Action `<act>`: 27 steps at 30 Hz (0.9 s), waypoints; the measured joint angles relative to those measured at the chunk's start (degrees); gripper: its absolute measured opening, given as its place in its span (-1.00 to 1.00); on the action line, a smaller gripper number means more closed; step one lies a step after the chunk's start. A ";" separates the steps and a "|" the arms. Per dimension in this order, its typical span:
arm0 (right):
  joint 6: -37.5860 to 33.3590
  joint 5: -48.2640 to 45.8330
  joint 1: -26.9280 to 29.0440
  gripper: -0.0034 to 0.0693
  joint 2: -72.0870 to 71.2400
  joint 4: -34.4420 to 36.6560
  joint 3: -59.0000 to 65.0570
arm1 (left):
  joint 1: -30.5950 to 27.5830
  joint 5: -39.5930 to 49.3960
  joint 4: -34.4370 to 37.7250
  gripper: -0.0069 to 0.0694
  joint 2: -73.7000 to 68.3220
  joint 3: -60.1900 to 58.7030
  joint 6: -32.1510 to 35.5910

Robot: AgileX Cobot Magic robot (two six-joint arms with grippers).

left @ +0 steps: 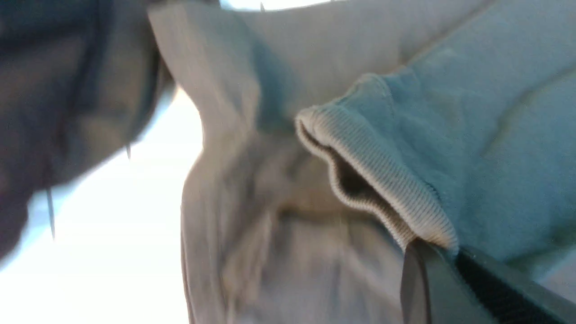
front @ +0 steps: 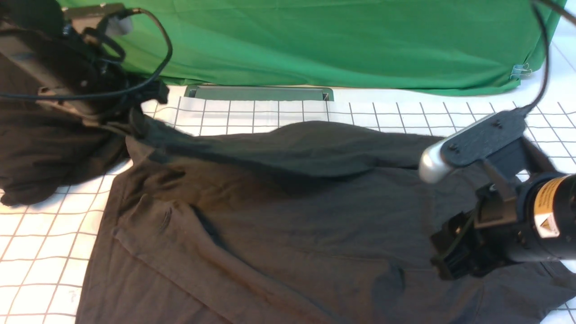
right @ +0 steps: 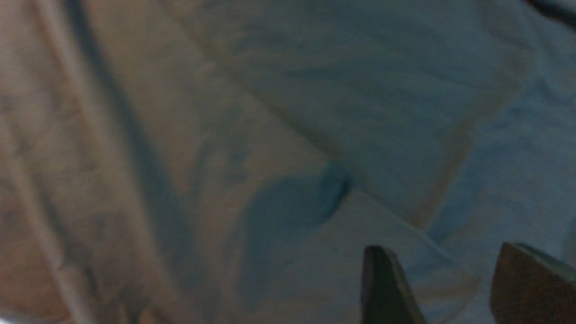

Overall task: Fold a long-sleeved shirt over a white checkered tablecloth.
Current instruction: 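Fold the left side of the dark shirt inward over its body with the left gripper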

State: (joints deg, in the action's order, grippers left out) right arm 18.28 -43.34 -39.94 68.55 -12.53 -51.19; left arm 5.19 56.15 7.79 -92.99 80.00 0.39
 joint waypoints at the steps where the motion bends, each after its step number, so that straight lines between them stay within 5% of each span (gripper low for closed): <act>1: 0.00 0.00 0.54 -0.07 0.00 -0.09 0.00 | 0.00 0.67 0.00 -0.78 0.95 -1.34 -0.39; 20: 0.00 1.67 1.13 -0.09 0.00 -0.17 0.00 | 0.07 -1.87 -0.10 -0.77 7.67 -23.29 -2.06; 24: 0.00 1.67 1.13 -0.09 0.00 -0.17 0.00 | 0.07 -2.57 -2.40 -0.66 7.67 -23.28 -2.06; 27: 0.00 1.67 1.13 -0.09 0.00 -0.12 0.00 | 0.07 -2.45 -4.68 -0.34 7.67 -23.28 -2.06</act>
State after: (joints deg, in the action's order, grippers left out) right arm 18.28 -41.67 -38.81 68.55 -12.65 -51.19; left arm 5.26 53.70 3.11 -85.31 56.72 -1.67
